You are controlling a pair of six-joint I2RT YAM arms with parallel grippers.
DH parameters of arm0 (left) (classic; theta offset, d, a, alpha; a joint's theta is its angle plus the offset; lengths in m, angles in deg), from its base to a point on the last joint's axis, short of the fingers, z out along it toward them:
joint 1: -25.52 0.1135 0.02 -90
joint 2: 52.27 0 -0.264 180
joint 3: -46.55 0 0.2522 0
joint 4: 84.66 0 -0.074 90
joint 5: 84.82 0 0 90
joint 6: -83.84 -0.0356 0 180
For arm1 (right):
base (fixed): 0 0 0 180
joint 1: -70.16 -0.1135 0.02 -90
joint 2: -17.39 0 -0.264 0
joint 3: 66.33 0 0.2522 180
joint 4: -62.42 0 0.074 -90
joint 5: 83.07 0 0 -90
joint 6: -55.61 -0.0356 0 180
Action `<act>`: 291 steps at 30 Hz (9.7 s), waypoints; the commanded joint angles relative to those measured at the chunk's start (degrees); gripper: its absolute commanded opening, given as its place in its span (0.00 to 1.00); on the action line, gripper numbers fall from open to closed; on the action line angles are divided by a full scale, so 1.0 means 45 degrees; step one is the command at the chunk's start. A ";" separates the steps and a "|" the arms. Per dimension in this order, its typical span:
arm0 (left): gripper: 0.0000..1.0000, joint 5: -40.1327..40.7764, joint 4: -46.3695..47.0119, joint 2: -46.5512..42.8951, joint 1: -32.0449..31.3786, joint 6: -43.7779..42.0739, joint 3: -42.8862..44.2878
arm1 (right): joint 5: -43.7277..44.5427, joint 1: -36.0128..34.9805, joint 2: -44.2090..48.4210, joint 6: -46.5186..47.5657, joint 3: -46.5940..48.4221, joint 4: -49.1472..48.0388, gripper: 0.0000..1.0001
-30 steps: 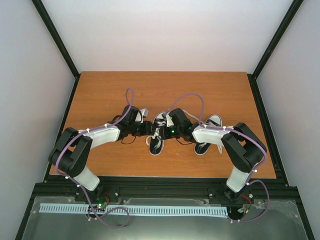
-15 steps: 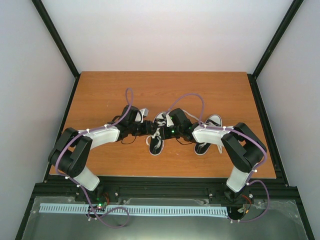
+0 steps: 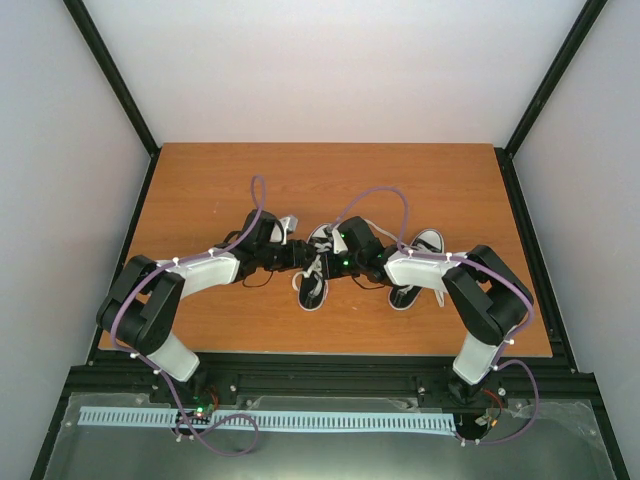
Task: Tie the shoes
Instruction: Cross the shoelace with the shoelace, then tie the shoelace on the shoe.
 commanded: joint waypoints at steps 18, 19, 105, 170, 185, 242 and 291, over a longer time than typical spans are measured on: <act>0.28 -0.1859 0.0924 0.0398 0.0097 0.0274 -0.0006 | 0.0164 -0.0119 -0.0136 -0.0001 0.0122 0.0059 0.03; 0.25 -0.1951 0.0962 0.0410 0.0097 0.0307 -0.0019 | 0.0164 -0.0129 -0.0131 0.0000 0.0122 0.0063 0.03; 0.01 -0.1839 0.1552 0.0068 0.0097 0.1350 -0.0671 | 0.5217 -0.2209 0.0985 0.0953 0.1623 0.3428 0.38; 0.01 -0.1980 0.2990 0.1037 0.1854 0.1431 -0.0374 | 0.3346 -0.0232 0.3336 0.0274 -0.1459 0.1599 0.71; 0.01 -0.2123 0.3069 0.1061 0.1855 0.1491 -0.0395 | 0.3736 -0.1369 0.1348 0.0157 -0.0367 0.1070 0.41; 0.53 -0.3142 0.3222 0.1184 0.1416 0.1054 -0.0165 | 0.3259 -0.1008 0.3914 -0.0887 -0.3393 0.0504 0.53; 0.01 -0.3145 0.3833 0.2355 0.0917 0.1648 0.0321 | 0.5185 -0.0256 0.1595 -0.7118 -0.3113 -0.4161 0.54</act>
